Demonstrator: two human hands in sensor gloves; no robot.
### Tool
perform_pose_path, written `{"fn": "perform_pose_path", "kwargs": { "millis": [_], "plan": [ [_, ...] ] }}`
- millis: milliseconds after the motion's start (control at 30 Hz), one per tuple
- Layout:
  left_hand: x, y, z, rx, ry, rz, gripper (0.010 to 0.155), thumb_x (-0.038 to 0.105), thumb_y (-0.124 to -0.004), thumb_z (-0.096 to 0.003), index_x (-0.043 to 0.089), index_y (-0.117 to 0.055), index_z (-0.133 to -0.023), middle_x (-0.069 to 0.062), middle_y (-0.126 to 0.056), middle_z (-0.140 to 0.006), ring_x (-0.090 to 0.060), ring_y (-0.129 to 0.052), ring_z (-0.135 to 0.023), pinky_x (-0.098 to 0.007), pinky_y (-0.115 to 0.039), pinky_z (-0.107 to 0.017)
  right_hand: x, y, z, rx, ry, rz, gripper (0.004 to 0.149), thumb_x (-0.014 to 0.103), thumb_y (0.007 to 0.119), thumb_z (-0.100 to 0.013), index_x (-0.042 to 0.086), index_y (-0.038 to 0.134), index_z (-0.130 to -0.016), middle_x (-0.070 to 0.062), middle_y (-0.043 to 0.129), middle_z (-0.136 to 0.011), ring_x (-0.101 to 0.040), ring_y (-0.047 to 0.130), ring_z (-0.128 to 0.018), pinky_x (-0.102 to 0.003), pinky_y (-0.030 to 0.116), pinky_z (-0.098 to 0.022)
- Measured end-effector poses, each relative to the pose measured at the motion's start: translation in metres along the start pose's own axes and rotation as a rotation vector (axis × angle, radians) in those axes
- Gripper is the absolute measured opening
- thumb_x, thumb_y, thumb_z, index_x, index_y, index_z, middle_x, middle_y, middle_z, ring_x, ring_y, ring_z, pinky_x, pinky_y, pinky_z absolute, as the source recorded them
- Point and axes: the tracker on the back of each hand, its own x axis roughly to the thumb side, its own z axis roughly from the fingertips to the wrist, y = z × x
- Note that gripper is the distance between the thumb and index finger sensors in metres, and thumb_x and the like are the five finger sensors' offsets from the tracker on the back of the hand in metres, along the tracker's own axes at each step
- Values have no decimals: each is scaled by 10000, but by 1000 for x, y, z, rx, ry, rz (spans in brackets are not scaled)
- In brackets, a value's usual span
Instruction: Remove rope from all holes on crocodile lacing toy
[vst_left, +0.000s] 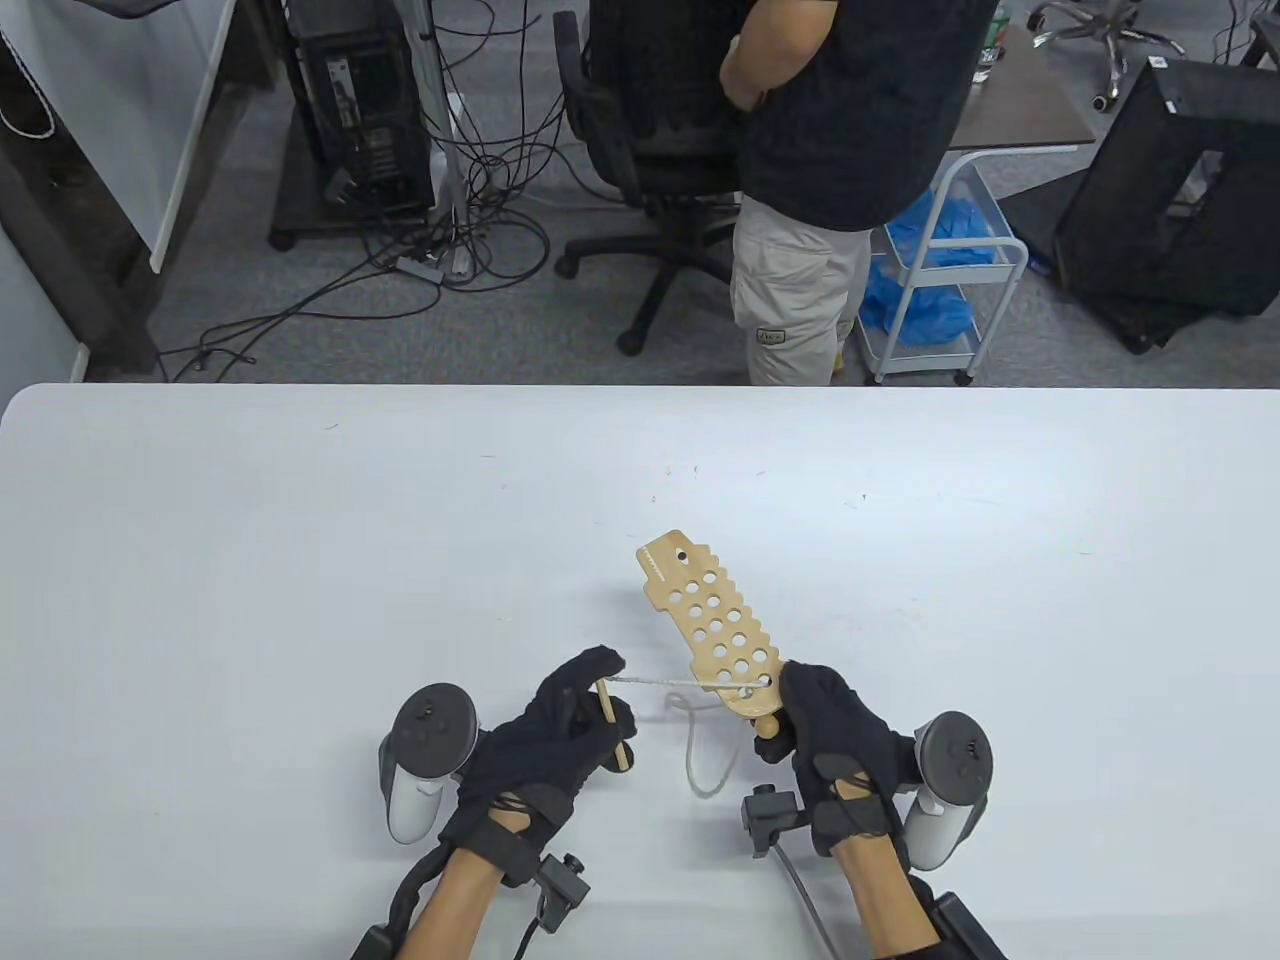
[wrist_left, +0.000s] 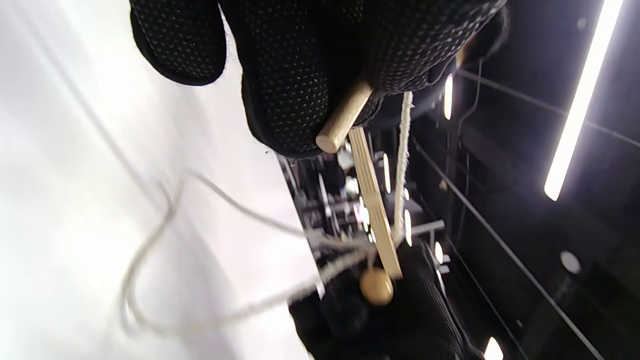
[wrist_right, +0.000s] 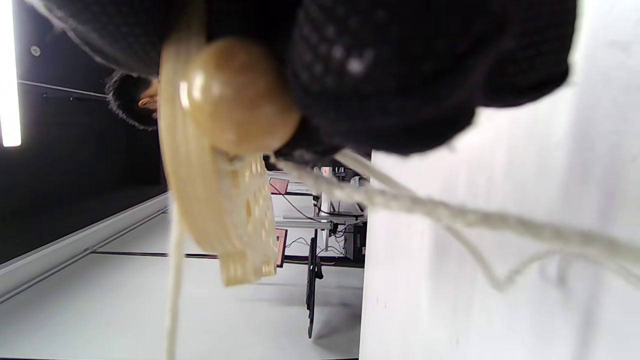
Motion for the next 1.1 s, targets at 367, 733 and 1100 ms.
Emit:
{"fn": "perform_pose_path", "kwargs": {
  "millis": [367,733,1100],
  "plan": [
    [-11,44,7,274,41,-72,474,330,-806,-518,403,-749,-983,33,-933,-900,-178,-977,-711,-565,-732,-658,-5,-15,-10,-22,71,-27,454,402,789,-452,1,859,-654,-215,967,-515,-270,975,-212,-567,819,-341],
    [-25,76,13,386,93,-5,465,335,-799,-524,401,-749,-981,37,-928,-908,-172,-972,-721,-563,-731,-662,-9,-30,-14,-60,121,-182,458,406,776,-464,5,845,-674,-216,956,-543,-273,976,-241,-568,812,-359],
    [-38,99,21,469,129,126,461,342,-783,-536,399,-731,-991,47,-915,-919,-160,-968,-727,-552,-732,-667,-15,-42,-17,-88,181,-313,465,407,735,-482,9,813,-709,-214,935,-585,-274,971,-284,-570,799,-387]
  ]
}}
